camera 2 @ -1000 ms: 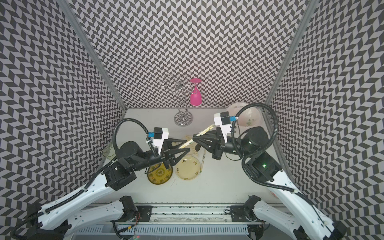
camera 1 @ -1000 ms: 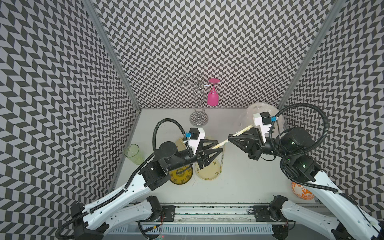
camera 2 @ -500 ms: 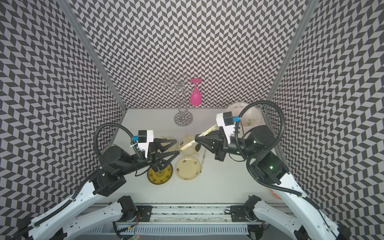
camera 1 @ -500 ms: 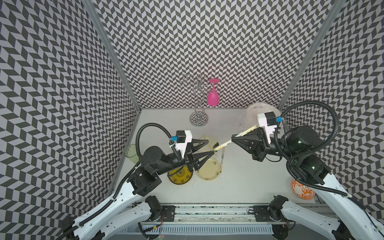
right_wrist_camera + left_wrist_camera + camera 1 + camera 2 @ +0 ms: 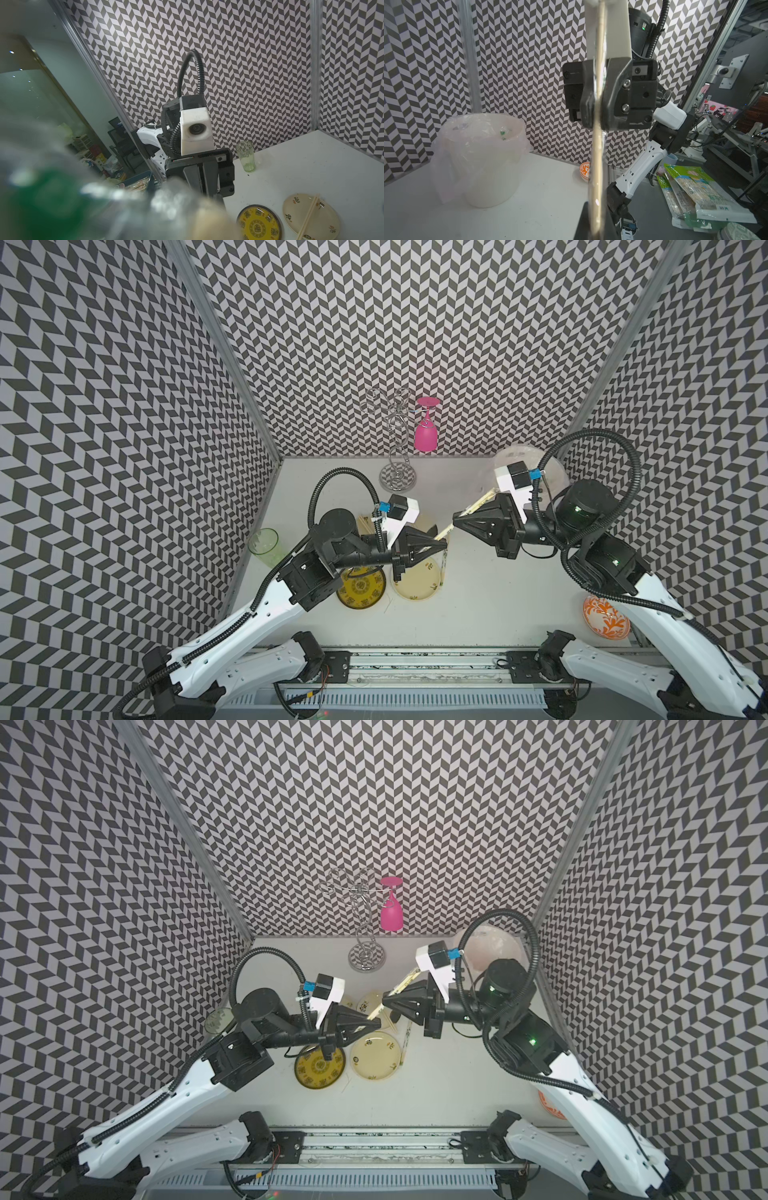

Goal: Remove the packaging of disposable chopsticks
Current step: Remove the packet bag from the disposable chopsticks.

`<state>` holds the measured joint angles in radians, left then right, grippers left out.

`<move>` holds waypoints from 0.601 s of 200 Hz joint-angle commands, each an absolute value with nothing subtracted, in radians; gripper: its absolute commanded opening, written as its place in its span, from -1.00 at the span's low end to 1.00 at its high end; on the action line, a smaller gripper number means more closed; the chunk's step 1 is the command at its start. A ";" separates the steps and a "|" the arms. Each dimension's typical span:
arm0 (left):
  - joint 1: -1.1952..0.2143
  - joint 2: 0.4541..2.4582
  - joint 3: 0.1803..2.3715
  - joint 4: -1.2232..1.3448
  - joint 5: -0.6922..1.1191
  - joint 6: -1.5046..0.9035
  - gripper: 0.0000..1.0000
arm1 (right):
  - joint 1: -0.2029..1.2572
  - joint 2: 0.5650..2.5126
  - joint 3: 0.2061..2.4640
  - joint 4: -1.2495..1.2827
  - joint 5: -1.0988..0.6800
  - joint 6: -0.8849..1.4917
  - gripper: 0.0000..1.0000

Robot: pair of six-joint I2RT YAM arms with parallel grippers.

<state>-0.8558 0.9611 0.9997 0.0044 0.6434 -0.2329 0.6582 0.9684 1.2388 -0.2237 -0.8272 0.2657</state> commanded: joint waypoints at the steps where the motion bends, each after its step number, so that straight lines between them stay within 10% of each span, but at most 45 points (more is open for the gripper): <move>1: -0.845 0.971 1.035 0.026 0.655 -0.258 -1.00 | 0.701 0.985 1.229 -0.226 -0.884 0.243 -1.00; 120: -0.735 0.967 1.026 0.236 0.693 -0.390 -1.00 | 1.001 1.054 0.989 -0.161 -0.699 0.304 -1.00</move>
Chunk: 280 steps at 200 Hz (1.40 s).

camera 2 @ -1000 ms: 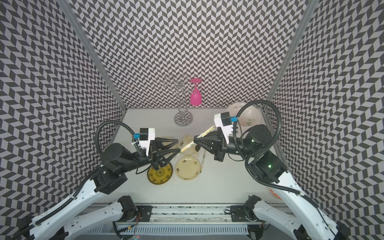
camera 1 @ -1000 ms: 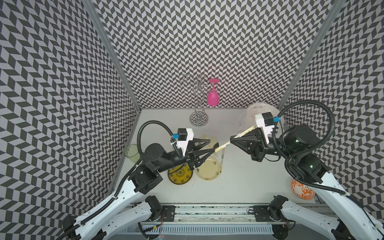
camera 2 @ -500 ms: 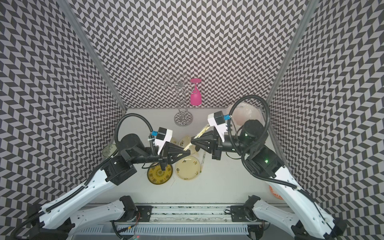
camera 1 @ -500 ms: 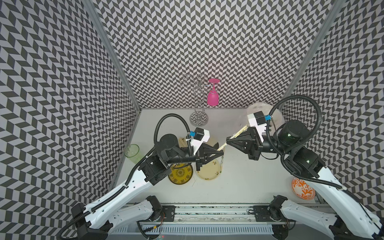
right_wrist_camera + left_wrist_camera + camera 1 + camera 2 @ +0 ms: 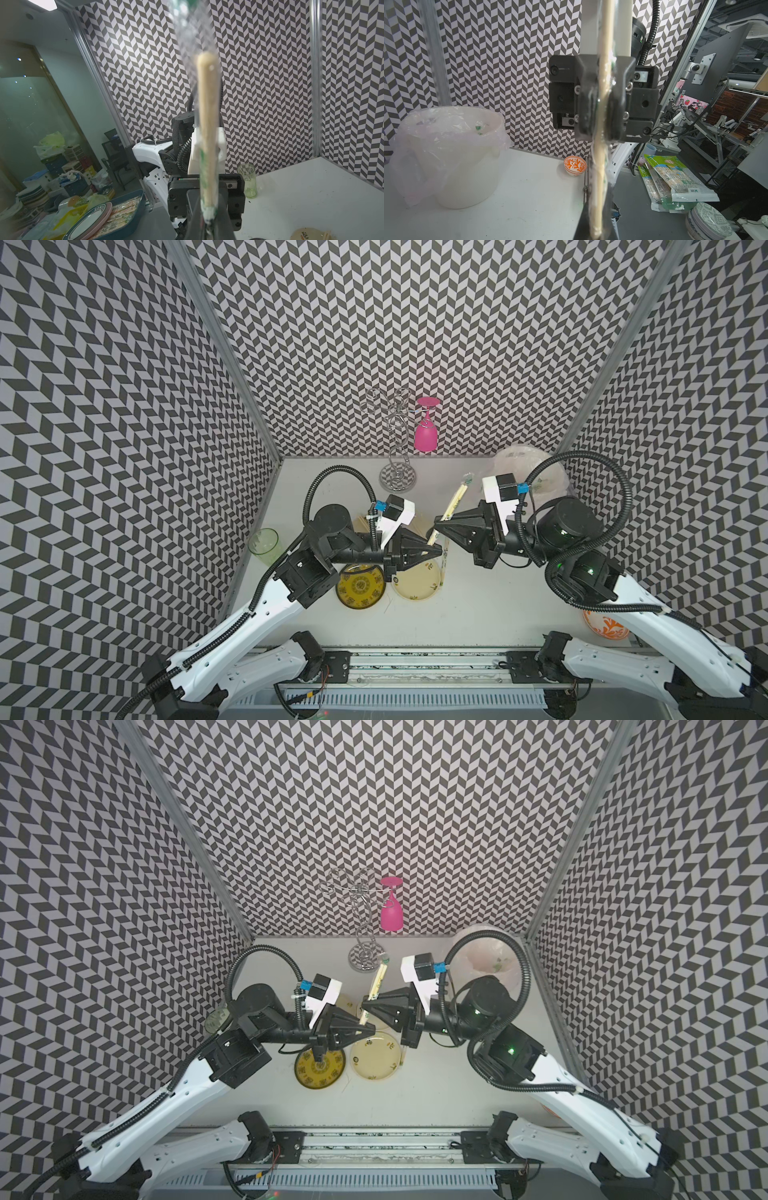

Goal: Remove the packaging of disposable chopsticks
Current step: Remove the packet bag from the disposable chopsticks.

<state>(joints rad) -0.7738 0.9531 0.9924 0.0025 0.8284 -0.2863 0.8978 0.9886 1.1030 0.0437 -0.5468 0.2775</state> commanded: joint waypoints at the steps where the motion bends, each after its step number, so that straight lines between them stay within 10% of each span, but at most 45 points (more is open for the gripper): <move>1: -0.734 0.967 1.025 0.236 0.693 -0.390 -1.00 | 1.000 1.054 0.985 -0.159 -0.699 0.305 -1.00; 35: -0.728 0.953 1.006 0.241 0.708 -0.390 -1.00 | 1.008 1.043 1.001 -0.197 -0.606 0.272 -0.99; 63: -0.729 0.946 0.904 0.246 0.729 -0.429 -1.00 | 1.007 0.916 1.093 -0.112 -0.350 0.196 0.82; 74: -0.728 0.931 0.841 0.277 0.736 -0.458 -1.00 | 1.006 0.879 1.140 -0.098 -0.245 0.135 0.96; 147: -0.729 0.822 0.681 0.351 0.736 -0.522 -1.00 | 0.939 1.043 1.451 -0.229 -0.019 -0.044 0.76; 194: -0.730 0.825 0.678 0.358 0.780 -0.518 -1.00 | 0.800 1.112 1.466 -0.195 -0.327 0.074 0.64; 243: -0.730 0.822 0.654 0.382 0.784 -0.526 -1.00 | 0.753 1.138 1.465 -0.135 -0.496 0.125 -0.13; 280: -0.729 0.828 0.662 0.377 0.787 -0.516 -1.00 | 0.742 1.165 1.462 -0.129 -0.567 0.145 -0.23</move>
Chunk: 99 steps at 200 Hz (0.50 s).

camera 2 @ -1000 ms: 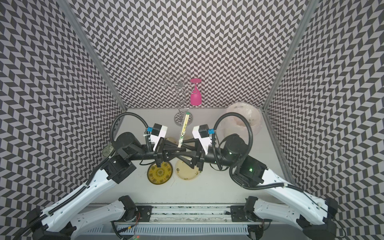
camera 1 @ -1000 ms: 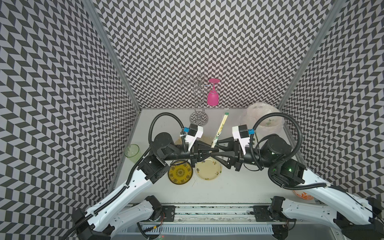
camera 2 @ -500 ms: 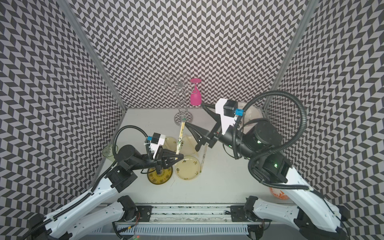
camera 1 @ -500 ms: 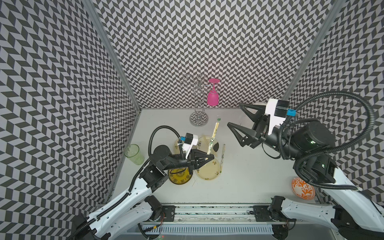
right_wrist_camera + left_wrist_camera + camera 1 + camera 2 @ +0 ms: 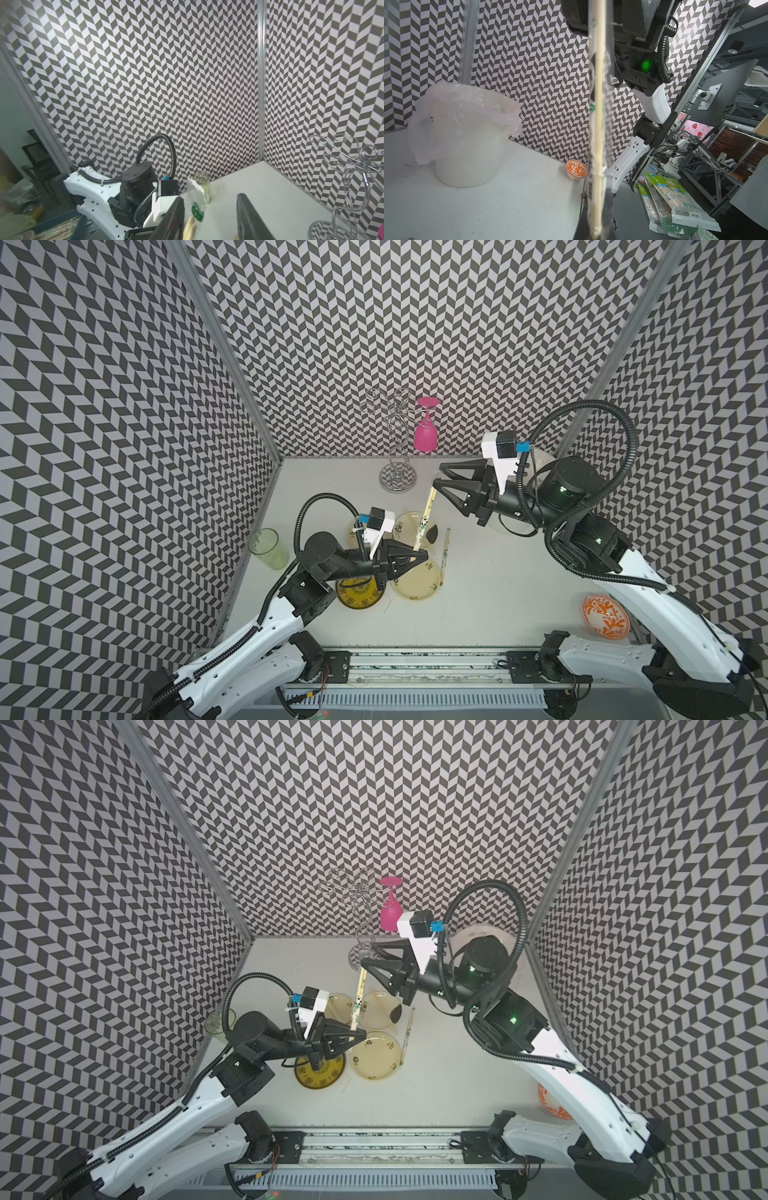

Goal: Remove the packaging of disposable chopsticks
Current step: Remove the packet bag from the disposable chopsticks.

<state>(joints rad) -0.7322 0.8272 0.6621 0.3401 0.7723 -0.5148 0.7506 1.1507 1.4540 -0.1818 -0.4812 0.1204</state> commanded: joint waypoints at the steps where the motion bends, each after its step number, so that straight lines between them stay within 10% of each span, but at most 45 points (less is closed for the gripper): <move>1: -0.730 0.828 0.662 0.376 0.787 -0.516 -1.00 | 0.741 1.166 1.462 -0.128 -0.570 0.145 -0.24; 37: -0.729 0.847 0.677 0.365 0.799 -0.502 -1.00 | 0.731 1.169 1.456 -0.102 -0.594 0.165 -0.50; 59: -0.730 0.852 0.672 0.368 0.799 -0.496 -1.00 | 0.721 1.170 1.454 -0.081 -0.609 0.184 -1.00; 99: -0.729 0.847 0.628 0.427 0.786 -0.523 -0.98 | 0.714 1.147 1.434 -0.046 -0.548 0.216 -1.00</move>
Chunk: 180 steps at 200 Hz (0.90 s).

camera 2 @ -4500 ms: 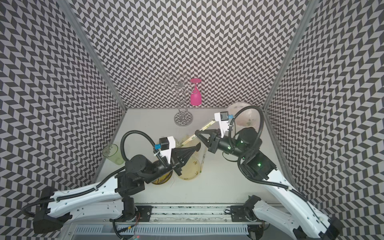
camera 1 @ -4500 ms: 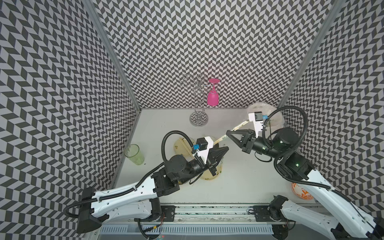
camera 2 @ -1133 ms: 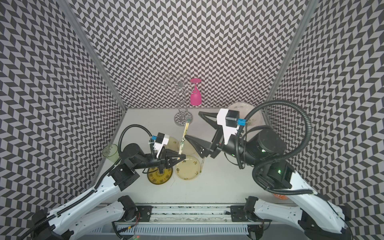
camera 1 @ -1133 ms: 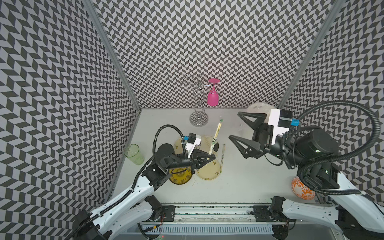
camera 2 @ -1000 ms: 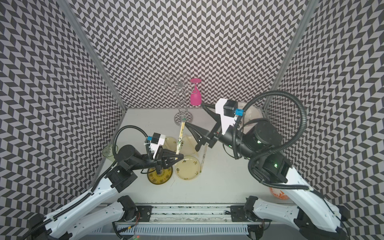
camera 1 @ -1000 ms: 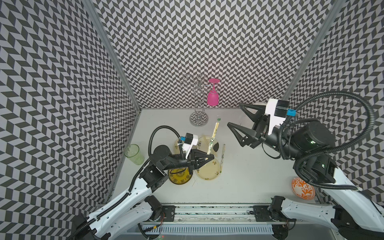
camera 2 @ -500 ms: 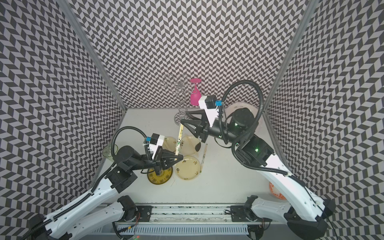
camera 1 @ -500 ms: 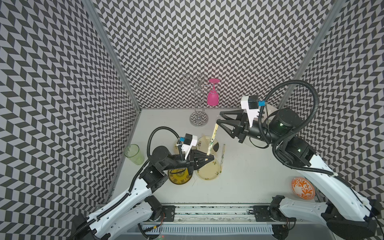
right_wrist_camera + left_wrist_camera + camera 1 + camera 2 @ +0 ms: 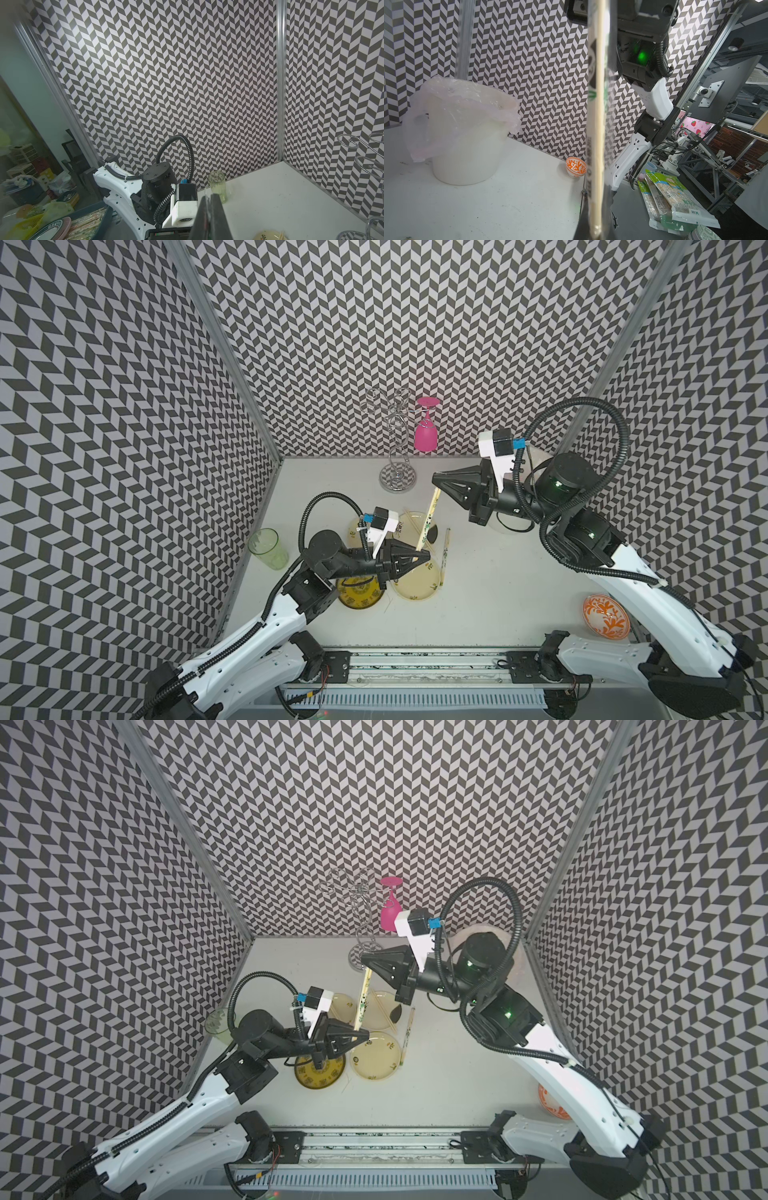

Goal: Remove the packaging of disposable chopsticks
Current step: Remove the packet bag from the disposable chopsticks.

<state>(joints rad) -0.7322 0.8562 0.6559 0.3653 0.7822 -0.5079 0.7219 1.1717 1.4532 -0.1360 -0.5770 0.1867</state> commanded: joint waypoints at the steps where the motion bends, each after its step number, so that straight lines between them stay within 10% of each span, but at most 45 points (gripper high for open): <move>1: -0.729 0.847 0.628 0.428 0.785 -0.524 -0.96 | 0.713 1.146 1.434 -0.045 -0.545 0.218 -1.00; 68: -0.730 0.859 0.607 0.458 0.790 -0.533 -0.69 | 0.683 1.112 1.428 -0.010 -0.466 0.253 -1.00; 103: -0.730 0.849 0.591 0.487 0.792 -0.555 -0.22 | 0.683 1.105 1.419 0.018 -0.483 0.273 -1.00; 180: -0.728 0.827 0.612 0.431 0.753 -0.497 -0.55 | 0.683 1.090 1.431 0.006 -0.504 0.278 -1.00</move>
